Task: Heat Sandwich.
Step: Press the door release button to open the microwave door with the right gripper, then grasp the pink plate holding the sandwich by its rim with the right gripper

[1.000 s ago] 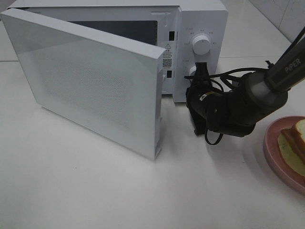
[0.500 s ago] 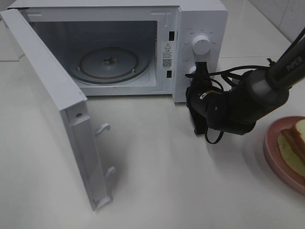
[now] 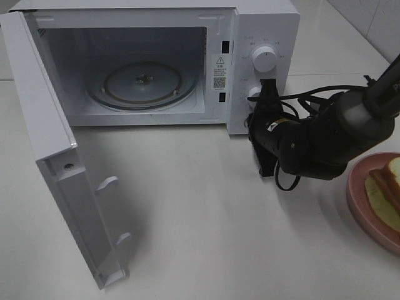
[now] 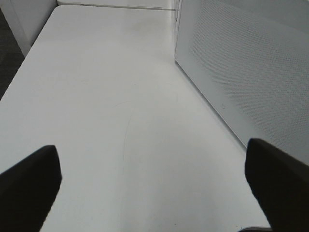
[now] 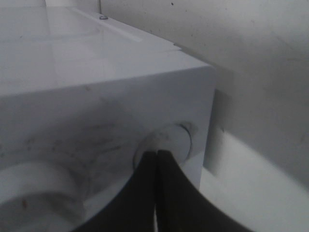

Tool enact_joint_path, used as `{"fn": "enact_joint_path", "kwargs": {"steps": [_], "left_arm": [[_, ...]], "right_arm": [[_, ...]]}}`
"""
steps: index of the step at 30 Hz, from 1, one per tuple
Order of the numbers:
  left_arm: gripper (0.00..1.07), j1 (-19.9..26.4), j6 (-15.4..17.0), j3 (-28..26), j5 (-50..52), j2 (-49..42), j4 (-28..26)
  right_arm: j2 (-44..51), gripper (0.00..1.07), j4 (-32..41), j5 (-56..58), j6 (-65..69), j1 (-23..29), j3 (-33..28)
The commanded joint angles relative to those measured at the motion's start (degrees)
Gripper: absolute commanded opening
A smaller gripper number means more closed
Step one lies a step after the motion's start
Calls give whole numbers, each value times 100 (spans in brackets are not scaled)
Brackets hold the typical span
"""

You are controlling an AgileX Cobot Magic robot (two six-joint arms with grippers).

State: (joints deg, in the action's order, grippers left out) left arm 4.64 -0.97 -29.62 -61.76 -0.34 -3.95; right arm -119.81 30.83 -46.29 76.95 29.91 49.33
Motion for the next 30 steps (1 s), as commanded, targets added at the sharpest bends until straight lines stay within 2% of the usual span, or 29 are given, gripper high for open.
{"fn": "enact_joint_path", "kwargs": {"steps": [1, 6, 15, 19, 30], "left_arm": [[98, 11, 23, 11, 46, -40, 0], [98, 11, 23, 11, 46, -40, 0], [98, 11, 23, 11, 46, -40, 0], [98, 11, 23, 11, 46, -40, 0], [98, 11, 23, 11, 46, -40, 0]], "right_arm": [[218, 0, -212, -120, 6, 189, -132], [338, 0, -178, 132, -69, 292, -361], [1238, 0, -195, 911, -831, 292, -980], [1942, 0, -201, 1725, -1759, 292, -1255], [2676, 1, -201, 3507, -3856, 292, -1266]]}}
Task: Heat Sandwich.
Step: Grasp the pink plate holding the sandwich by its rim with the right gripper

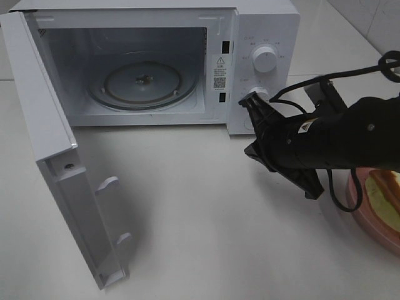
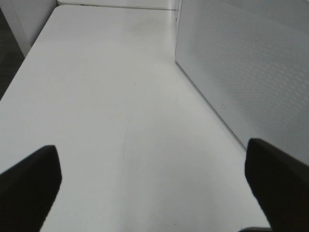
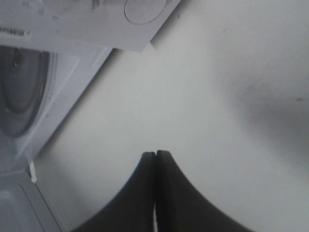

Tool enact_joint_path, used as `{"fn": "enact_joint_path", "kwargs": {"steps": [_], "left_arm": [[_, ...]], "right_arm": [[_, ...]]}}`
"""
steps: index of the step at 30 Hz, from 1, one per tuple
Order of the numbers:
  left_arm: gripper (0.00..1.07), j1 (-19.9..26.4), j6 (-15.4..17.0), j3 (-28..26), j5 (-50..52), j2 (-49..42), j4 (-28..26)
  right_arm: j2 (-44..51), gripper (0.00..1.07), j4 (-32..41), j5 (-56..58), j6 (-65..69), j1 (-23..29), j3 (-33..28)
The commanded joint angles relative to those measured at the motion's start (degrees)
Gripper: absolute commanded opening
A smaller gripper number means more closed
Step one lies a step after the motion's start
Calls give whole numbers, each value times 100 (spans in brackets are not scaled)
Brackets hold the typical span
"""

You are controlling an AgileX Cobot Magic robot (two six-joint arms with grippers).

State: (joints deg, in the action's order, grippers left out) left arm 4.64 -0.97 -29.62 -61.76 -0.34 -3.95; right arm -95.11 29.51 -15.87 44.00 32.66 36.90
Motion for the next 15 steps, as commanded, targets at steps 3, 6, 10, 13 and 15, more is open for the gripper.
{"fn": "enact_joint_path", "kwargs": {"steps": [3, 6, 10, 13, 15], "left_arm": [[98, 11, 23, 11, 46, -40, 0], [98, 11, 23, 11, 46, -40, 0], [98, 11, 23, 11, 46, -40, 0], [98, 11, 23, 11, 46, -40, 0], [98, 11, 23, 11, 46, -40, 0]], "right_arm": [[401, 2, -103, 808, -1020, 17, -23], [561, 2, -166, 1146, -1450, 17, -23], [831, 4, -607, 1633, -1931, 17, -23], [1020, 5, -1243, 2045, -2194, 17, -23], [1152, 5, -1736, 2384, -2229, 17, -23]]}}
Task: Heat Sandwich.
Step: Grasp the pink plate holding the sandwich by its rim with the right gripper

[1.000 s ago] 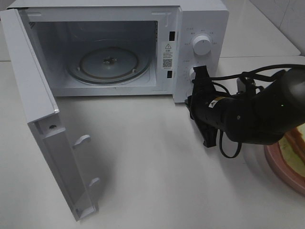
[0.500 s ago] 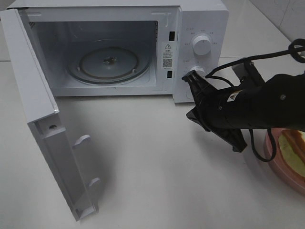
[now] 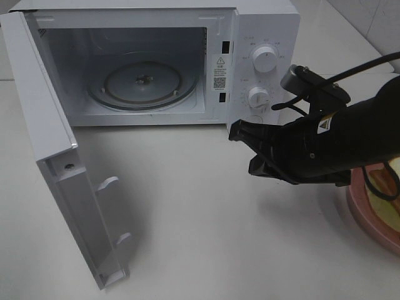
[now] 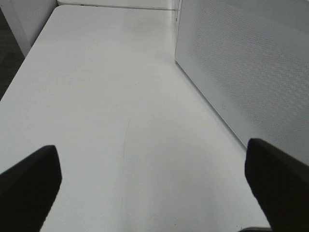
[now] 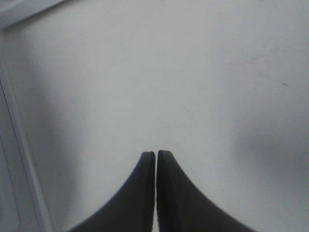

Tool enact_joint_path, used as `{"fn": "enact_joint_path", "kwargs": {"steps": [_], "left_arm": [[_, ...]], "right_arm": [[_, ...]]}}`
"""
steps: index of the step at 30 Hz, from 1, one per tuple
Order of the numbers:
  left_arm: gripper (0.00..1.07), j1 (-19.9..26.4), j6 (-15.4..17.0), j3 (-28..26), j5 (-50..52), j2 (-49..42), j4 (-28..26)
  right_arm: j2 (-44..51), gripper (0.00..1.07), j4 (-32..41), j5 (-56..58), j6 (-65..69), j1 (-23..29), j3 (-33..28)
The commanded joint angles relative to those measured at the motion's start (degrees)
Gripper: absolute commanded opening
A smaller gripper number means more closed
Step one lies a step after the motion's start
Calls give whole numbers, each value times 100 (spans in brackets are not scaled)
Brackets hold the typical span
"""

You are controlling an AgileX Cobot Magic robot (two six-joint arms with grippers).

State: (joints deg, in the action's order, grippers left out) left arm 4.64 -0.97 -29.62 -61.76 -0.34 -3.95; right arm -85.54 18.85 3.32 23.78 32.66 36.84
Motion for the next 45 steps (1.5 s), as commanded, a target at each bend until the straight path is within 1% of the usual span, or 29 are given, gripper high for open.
{"fn": "enact_joint_path", "kwargs": {"steps": [1, 2, 3, 5, 6, 9, 11, 12, 14, 16, 17, 18, 19, 21, 22, 23, 24, 25, 26, 28, 31, 32, 34, 35, 36, 39, 40, 41, 45], "left_arm": [[98, 11, 23, 11, 46, -40, 0], [98, 11, 23, 11, 46, -40, 0], [98, 11, 23, 11, 46, -40, 0], [98, 11, 23, 11, 46, -40, 0], [98, 11, 23, 11, 46, -40, 0], [98, 11, 23, 11, 46, -40, 0], [98, 11, 23, 11, 46, -40, 0], [98, 11, 23, 11, 46, -40, 0], [98, 11, 23, 11, 46, -40, 0], [98, 11, 23, 11, 46, -40, 0], [98, 11, 23, 11, 46, -40, 0], [98, 11, 23, 11, 46, -40, 0], [98, 11, 23, 11, 46, -40, 0], [98, 11, 23, 11, 46, -40, 0], [98, 11, 23, 11, 46, -40, 0], [98, 11, 23, 11, 46, -40, 0], [98, 11, 23, 11, 46, -40, 0], [98, 11, 23, 11, 46, -40, 0], [98, 11, 23, 11, 46, -40, 0], [98, 11, 23, 11, 46, -40, 0], [98, 11, 23, 11, 46, -40, 0], [98, 11, 23, 11, 46, -40, 0], [98, 11, 23, 11, 46, -40, 0], [98, 11, 23, 11, 46, -40, 0], [98, 11, 23, 11, 46, -40, 0], [98, 11, 23, 11, 46, -40, 0], [98, 11, 23, 11, 46, -40, 0], [98, 11, 23, 11, 46, -40, 0], [98, 11, 23, 11, 46, -40, 0]], "right_arm": [[252, 6, -859, 596, -206, 17, -17], [390, 6, -1197, 888, -218, 17, -17], [390, 6, -1197, 888, -218, 17, -17], [521, 7, -1461, 1186, -218, -6, -17], [676, 8, -1690, 1518, -223, -6, -17], [814, 10, -1839, 1811, -246, -6, -17], [1008, 13, -1960, 2223, -447, -6, 17], [1008, 13, -1960, 2223, -447, -6, 17], [1123, 18, -2023, 2498, -550, -6, 46], [1255, 31, -2160, 2888, -665, -6, 80], [1255, 31, -2160, 2888, -665, -6, 80], [1295, 36, -2194, 2956, -665, -6, 80], [1375, 50, -2326, 3071, -665, -6, 80], [1450, 66, -2464, 3134, -682, -6, 80], [1450, 66, -2464, 3134, -682, -6, 80], [1484, 72, -2492, 3163, -705, -6, 80], [1495, 85, -2555, 3220, -814, -6, 86], [1490, 91, -2584, 3266, -865, -6, 86], [1490, 91, -2584, 3266, -865, -6, 86], [1490, 101, -2595, 3409, -922, -126, 86], [1490, 101, -2641, 3535, -940, -258, 86], [1490, 100, -2641, 3581, -1037, -458, 86], [1490, 98, -2641, 3587, -1100, -625, 86], [1490, 98, -2641, 3587, -1100, -625, 86], [1490, 96, -2641, 3581, -1117, -808, 86], [1450, 94, -2641, 3598, -1134, -1043, 86], [1450, 94, -2641, 3598, -1134, -1043, 86], [1398, 94, -2641, 3615, -1169, -1197, 86], [1238, 93, -2641, 3615, -1249, -1352, 86]]}}
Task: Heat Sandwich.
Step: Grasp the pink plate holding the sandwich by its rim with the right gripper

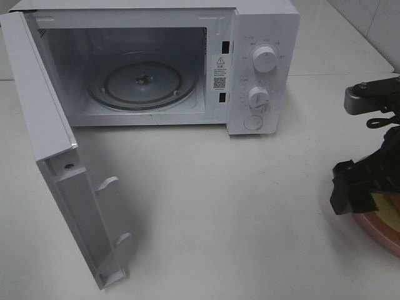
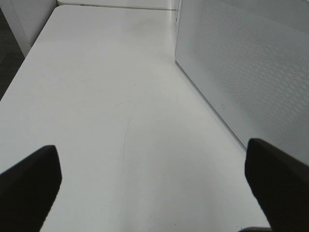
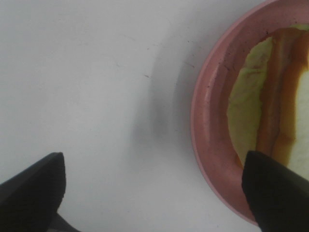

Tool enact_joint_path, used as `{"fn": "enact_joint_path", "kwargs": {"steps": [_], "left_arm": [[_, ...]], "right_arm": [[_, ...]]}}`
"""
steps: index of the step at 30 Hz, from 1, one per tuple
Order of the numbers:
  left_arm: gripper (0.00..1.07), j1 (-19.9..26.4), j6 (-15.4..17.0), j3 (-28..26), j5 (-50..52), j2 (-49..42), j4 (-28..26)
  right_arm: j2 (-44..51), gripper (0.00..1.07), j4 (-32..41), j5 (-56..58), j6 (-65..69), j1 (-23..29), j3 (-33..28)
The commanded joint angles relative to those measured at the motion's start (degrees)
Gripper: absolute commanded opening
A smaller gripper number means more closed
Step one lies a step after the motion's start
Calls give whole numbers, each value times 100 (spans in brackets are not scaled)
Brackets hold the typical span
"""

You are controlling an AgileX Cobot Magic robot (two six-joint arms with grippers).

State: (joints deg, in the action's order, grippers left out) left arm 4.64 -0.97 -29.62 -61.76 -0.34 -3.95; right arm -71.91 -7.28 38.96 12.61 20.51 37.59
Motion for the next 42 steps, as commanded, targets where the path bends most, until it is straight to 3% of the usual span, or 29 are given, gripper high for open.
{"fn": "enact_joint_path", "kwargs": {"steps": [1, 36, 42], "left_arm": [[98, 11, 23, 11, 46, -40, 0], [98, 11, 23, 11, 46, -40, 0], [98, 11, 23, 11, 46, -40, 0]], "right_arm": [[-281, 93, -29, 46, -172, -223, 11], [-2544, 86, -716, -1180, -80, -258, 6], [-2550, 71, -768, -1146, -46, -258, 6]]}}
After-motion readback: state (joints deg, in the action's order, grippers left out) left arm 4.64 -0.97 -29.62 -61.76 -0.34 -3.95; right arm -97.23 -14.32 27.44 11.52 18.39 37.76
